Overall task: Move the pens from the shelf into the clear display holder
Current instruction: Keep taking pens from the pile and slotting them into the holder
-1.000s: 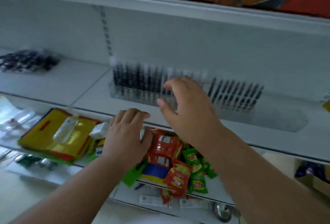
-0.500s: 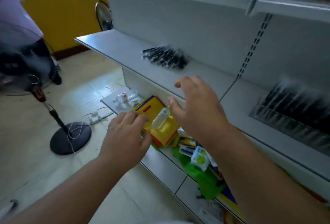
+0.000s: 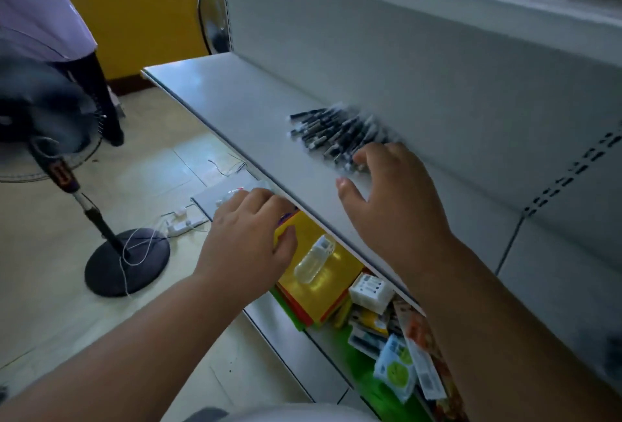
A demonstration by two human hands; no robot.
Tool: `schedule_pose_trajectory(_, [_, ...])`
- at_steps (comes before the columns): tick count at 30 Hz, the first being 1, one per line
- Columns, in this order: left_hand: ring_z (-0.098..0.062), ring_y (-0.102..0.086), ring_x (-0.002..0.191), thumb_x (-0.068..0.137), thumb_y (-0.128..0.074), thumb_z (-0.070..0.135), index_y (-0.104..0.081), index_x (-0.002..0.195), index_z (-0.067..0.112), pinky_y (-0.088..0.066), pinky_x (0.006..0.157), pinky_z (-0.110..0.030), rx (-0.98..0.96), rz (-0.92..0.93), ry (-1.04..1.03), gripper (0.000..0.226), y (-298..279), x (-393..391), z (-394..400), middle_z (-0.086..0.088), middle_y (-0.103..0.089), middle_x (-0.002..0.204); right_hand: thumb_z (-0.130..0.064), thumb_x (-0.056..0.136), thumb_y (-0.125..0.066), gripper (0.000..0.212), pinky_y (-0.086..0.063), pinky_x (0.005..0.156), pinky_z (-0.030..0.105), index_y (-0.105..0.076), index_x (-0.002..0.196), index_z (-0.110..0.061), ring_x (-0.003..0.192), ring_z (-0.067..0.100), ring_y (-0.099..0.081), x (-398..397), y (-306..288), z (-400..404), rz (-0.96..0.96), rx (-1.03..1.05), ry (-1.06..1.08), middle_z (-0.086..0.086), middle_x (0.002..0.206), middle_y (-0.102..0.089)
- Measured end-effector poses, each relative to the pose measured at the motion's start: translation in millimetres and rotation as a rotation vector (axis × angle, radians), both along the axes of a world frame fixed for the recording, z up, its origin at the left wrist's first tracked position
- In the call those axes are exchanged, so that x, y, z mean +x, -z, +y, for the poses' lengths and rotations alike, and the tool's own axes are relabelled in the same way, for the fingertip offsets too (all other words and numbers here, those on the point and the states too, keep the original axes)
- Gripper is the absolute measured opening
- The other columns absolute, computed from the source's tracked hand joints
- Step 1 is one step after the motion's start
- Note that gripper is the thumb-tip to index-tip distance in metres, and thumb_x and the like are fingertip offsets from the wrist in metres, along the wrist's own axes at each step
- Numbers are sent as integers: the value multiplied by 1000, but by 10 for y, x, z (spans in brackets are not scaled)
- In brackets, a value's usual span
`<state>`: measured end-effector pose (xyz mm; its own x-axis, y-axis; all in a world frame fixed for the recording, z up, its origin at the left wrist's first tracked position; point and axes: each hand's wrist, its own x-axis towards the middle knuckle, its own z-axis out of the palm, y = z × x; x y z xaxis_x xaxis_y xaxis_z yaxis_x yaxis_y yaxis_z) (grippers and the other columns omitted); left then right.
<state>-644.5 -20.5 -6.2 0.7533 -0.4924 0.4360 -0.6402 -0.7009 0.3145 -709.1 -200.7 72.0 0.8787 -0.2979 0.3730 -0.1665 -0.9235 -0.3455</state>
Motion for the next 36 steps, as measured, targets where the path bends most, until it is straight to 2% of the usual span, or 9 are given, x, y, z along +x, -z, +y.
schedule_pose_trajectory(8, [-23,-57,104,88,-39,45,-64,113,26,-50,89,-46,32,95,175,41,50,1015,-316,3,-62,112,-38,91,-61,30,-45,85,34,-56,114,-19,102,18,-52,745,89,-94,12,-6,102,1,111,-56])
schedule_pose_trajectory(12, [-26,-55,110,91,-53,37,-64,114,24,-45,95,-43,0,119,266,28,34,1811,-511,1,-62,114,-36,89,-63,29,-47,85,37,-58,111,-18,101,22,-54,1126,127,-127,15,9,236,1,109,-57])
schedule_pose_trajectory(17, [-30,-56,106,89,-62,31,-66,111,20,-46,90,-41,-63,186,376,24,12,2641,-754,-3,-62,111,-37,90,-63,29,-46,83,34,-59,113,-20,100,19,-54,1555,194,-33,13,51,417,-2,107,-55])
schedule_pose_trajectory(22, [-30,-50,118,90,-59,36,-60,120,19,-43,95,-38,43,289,405,35,-4,3233,-1002,-5,-57,124,-39,90,-63,31,-45,81,34,-59,114,-19,98,20,-55,1816,239,118,14,89,545,-3,105,-55])
schedule_pose_trajectory(27, [-28,-46,121,89,-53,40,-54,127,19,-40,95,-37,182,348,452,44,54,3433,-1250,-6,-53,130,-35,90,-63,30,-36,78,27,-61,112,-16,98,15,-53,1931,208,190,-15,67,621,-10,99,-46])
schedule_pose_trajectory(30, [-31,-50,111,86,-52,44,-59,115,17,-40,86,-35,261,330,471,40,44,3510,-1312,-8,-55,118,-35,90,-62,29,-36,77,26,-61,112,-17,98,14,-53,1997,199,213,-25,63,647,-11,100,-46])
schedule_pose_trajectory(33, [-30,-57,84,81,-53,46,-62,85,13,-44,65,-32,369,304,502,35,-38,3597,-1405,-10,-63,92,-35,90,-63,29,-36,77,25,-60,113,-17,99,14,-54,2043,213,219,-28,60,665,-12,100,-46])
schedule_pose_trajectory(36, [-24,-56,61,84,-54,45,-55,63,10,-38,49,-25,456,295,544,41,-117,3587,-1460,-8,-59,68,-35,90,-63,28,-36,76,25,-60,113,-18,99,13,-55,2096,210,220,-42,47,679,-12,100,-47])
